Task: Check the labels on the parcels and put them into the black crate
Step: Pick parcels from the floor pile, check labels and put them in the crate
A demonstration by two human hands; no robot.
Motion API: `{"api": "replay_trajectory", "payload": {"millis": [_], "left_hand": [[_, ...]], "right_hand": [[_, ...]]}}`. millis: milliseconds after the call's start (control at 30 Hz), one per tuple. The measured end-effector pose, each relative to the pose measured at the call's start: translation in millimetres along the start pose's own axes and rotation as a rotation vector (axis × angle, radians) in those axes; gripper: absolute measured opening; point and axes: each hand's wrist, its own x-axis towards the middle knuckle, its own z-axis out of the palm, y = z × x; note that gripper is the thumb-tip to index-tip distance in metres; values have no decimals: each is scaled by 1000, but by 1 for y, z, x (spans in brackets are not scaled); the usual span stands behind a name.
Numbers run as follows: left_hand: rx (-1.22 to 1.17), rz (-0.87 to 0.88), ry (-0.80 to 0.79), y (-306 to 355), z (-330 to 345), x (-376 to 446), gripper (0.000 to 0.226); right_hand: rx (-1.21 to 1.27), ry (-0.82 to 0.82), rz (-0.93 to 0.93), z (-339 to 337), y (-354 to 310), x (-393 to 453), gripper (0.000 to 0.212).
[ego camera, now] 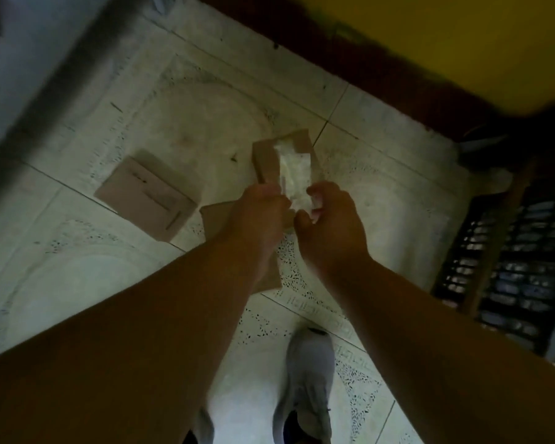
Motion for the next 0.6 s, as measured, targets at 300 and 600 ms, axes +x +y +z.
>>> {"api": "replay_trajectory", "payload": {"millis": [300,600], "left_hand": [[223,63,92,-69,33,142,44],[114,-27,103,-44,32,172,46]], "right_hand": [[-300,35,-42,87,100,117,56],[-110,51,327,74,101,168,71]]}}
